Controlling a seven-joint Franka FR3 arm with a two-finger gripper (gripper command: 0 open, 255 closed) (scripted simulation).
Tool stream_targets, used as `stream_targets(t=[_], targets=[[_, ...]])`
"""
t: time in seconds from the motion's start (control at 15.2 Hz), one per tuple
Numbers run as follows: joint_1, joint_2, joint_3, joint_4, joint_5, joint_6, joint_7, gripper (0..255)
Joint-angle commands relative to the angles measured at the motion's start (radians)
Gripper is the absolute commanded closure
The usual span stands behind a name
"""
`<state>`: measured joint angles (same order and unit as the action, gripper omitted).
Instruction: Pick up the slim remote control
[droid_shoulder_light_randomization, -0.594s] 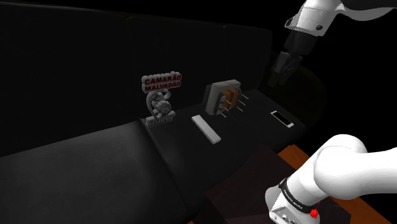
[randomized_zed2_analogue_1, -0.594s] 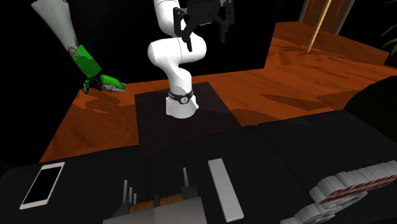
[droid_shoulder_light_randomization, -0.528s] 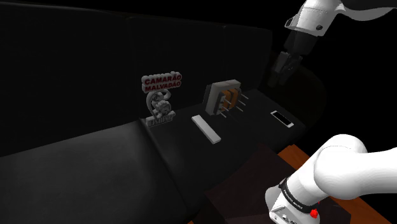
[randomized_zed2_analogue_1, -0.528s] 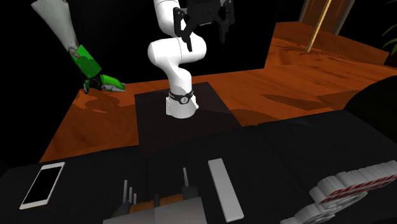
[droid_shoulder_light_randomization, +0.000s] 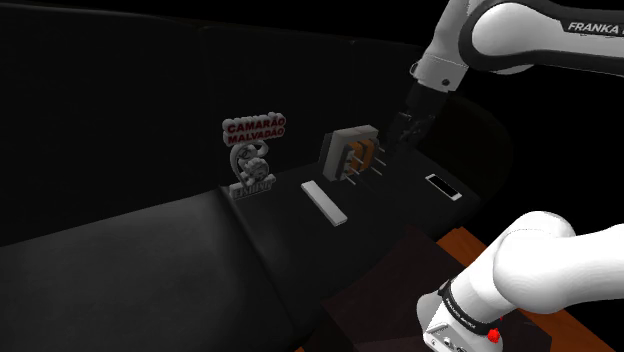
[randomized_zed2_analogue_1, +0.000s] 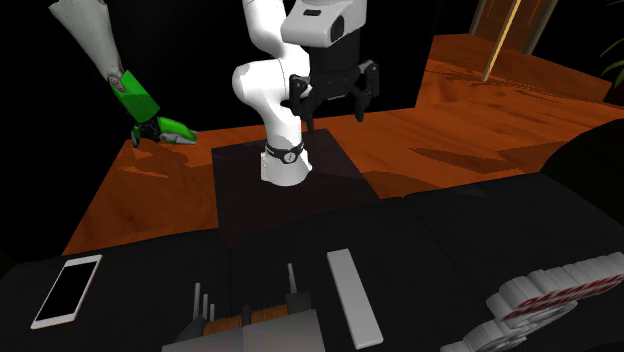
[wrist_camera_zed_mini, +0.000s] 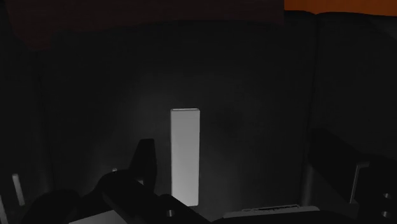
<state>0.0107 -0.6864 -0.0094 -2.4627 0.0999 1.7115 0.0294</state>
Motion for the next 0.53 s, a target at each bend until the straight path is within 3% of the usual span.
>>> stream_targets(t=[0.0, 0.46], targets=[[-0.002, 0.036, 0.008, -0.035, -0.003, 0.077, 0.004, 0], [-0.006, 0.234, 0.038, -0.096, -0.015, 0.348, 0.028, 0]])
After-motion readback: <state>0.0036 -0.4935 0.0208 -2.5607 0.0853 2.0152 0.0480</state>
